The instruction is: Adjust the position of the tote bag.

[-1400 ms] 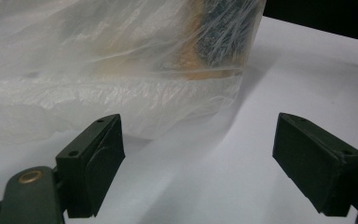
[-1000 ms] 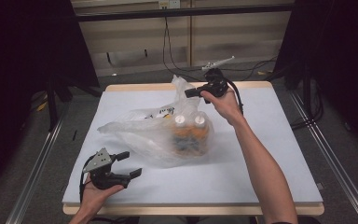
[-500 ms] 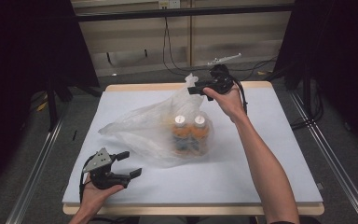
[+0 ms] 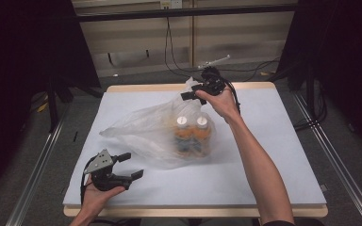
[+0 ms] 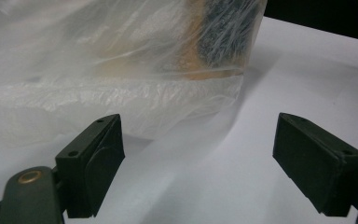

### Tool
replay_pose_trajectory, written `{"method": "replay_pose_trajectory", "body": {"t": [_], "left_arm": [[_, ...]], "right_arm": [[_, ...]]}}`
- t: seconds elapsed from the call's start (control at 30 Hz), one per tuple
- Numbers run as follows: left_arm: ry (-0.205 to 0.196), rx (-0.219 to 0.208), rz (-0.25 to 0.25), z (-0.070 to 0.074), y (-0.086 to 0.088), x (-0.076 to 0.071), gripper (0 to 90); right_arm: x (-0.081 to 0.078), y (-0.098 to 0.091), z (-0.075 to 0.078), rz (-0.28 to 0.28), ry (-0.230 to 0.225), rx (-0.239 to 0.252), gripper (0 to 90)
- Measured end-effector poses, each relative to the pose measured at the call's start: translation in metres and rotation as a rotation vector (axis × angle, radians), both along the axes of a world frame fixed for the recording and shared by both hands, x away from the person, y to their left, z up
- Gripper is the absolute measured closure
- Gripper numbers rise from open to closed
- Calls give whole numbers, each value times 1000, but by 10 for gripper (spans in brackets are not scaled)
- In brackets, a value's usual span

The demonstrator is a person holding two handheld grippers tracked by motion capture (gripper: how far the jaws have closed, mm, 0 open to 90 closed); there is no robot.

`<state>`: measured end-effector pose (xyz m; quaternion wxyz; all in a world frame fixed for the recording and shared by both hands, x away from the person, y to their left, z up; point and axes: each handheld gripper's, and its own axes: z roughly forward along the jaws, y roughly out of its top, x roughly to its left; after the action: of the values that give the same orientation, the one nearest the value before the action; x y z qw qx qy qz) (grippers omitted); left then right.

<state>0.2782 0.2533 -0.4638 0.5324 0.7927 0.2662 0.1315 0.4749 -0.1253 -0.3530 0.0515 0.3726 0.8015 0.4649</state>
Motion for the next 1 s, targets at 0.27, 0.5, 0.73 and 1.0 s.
{"method": "replay_pose_trajectory", "body": {"t": [0.27,0.5,0.73,1.0], "left_arm": [[1,-13,4,1,2,0,163],[9,-44,-11,0,2,1,163],[-2,-42,29,3,6,1,163],[-10,-80,55,6,17,3,193]], "right_arm": [[-1,7,-6,59,21,-7,798],[-9,3,5,64,-41,25,894],[-23,-3,19,78,-118,75,896],[-41,-14,35,84,-192,132,898]]}}
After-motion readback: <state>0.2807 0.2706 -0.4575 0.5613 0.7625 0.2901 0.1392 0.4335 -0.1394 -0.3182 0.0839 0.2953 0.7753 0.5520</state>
